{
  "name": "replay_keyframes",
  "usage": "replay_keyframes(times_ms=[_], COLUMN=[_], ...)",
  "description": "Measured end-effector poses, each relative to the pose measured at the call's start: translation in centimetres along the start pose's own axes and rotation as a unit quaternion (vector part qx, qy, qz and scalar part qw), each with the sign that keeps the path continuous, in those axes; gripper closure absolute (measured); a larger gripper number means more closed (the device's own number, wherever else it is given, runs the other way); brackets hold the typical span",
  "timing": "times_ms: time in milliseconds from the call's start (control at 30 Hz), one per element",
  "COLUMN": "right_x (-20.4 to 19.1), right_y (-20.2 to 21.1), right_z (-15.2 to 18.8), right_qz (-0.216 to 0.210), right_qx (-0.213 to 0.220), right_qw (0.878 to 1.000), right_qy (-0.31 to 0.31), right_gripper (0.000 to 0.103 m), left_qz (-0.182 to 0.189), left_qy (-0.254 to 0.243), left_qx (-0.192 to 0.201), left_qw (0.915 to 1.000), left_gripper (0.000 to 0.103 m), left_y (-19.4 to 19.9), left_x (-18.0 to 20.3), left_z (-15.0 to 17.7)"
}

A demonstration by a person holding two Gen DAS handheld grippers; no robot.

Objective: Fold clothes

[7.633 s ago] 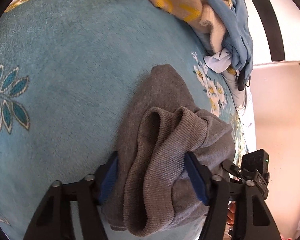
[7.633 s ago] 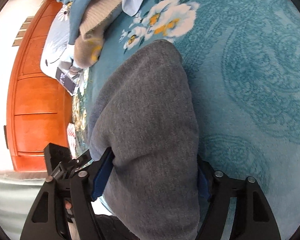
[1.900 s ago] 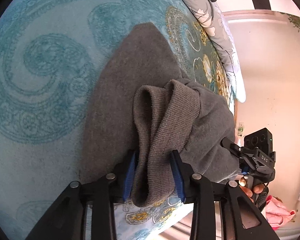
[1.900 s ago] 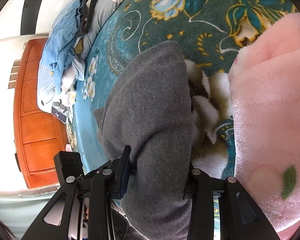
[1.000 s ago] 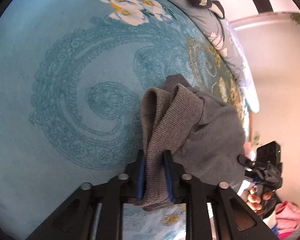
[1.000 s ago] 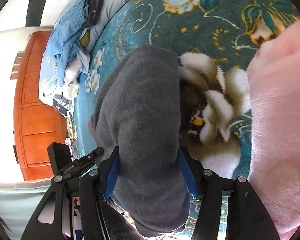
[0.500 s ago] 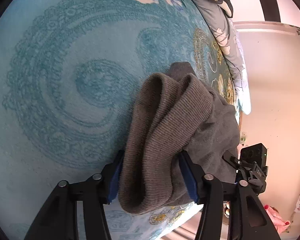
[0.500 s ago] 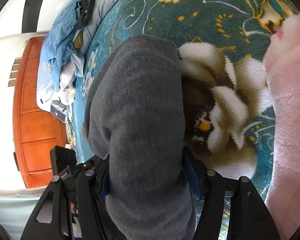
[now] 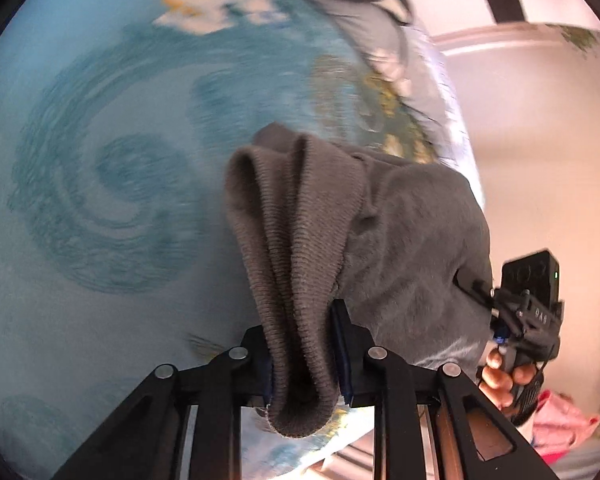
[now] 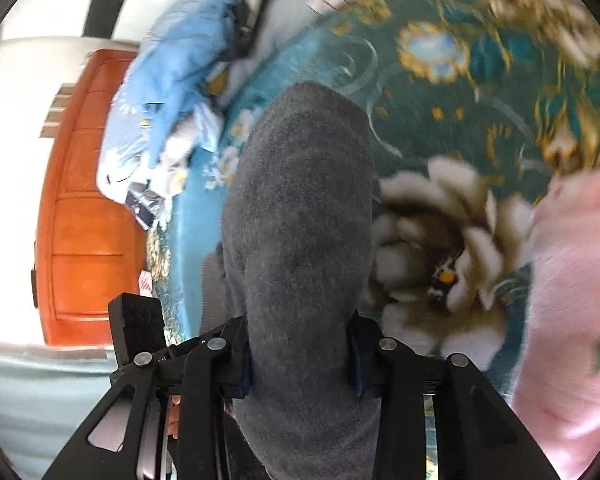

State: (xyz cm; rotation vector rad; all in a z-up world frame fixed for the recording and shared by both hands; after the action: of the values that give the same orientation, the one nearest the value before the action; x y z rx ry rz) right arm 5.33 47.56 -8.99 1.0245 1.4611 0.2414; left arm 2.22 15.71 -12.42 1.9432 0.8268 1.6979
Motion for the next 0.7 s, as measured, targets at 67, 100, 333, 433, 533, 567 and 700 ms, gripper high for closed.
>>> replay_keyframes(times_ms=[67, 100, 333, 433, 533, 567, 700], right_x=[-0.3, -0.3, 3.7, 5.6, 7.8, 8.6, 11.5], right_y=[2.4, 3.9, 13.1, 17.0, 20.3, 20.9, 22.4], right_z=[-0.7, -1.1, -2.6, -3.2, -3.7, -3.8, -4.2], right_qz=[-0.003, -0.007, 0.018, 0.031, 0.047, 0.053, 0.076], right_qx=[0.009, 0.015, 0.036, 0.044, 0.049, 0.048, 0.042], right_qw=[1.0, 1.0, 0.999, 0.998, 0.998, 0.997, 0.996], right_qy=[0.016, 0.022, 0.022, 0.021, 0.019, 0.016, 0.019], right_gripper=[0.066, 0.066, 0.066, 0.066, 0.066, 0.066, 0.066], left_qz=[0.016, 0.026, 0.076, 0.08, 0.086, 0.086, 0.076], left_qy=[-0.02, -0.029, -0.091, -0.118, -0.136, -0.136, -0.145], left_qx=[0.002, 0.001, -0.045, -0.069, -0.091, -0.097, -0.108], left_qw=[0.9997, 0.9992, 0.9919, 0.9873, 0.9828, 0.9821, 0.9805], left_gripper=[0.078, 0.078, 0.078, 0.078, 0.078, 0.078, 0.078], left_y=[0.5, 0.6, -2.3, -4.7, -7.2, -8.0, -11.0], left_x=[2.4, 3.8, 13.9, 17.7, 20.9, 21.5, 22.9], left_z=[0.2, 0.4, 1.5, 2.9, 4.6, 5.4, 7.8])
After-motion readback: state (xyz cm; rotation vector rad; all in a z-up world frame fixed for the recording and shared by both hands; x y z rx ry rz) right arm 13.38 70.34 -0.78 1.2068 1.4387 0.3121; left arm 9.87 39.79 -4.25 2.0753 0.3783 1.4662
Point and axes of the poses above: each gripper's, at about its wrist camera, not at the fingertips, and y roughly against the way its jaws point, x to its right, z to its underside, the point moved 2 cm from there along -y, roughly the way its jaws point, and after that the axes turned 12 degrees about x, right-handed, at the moved point
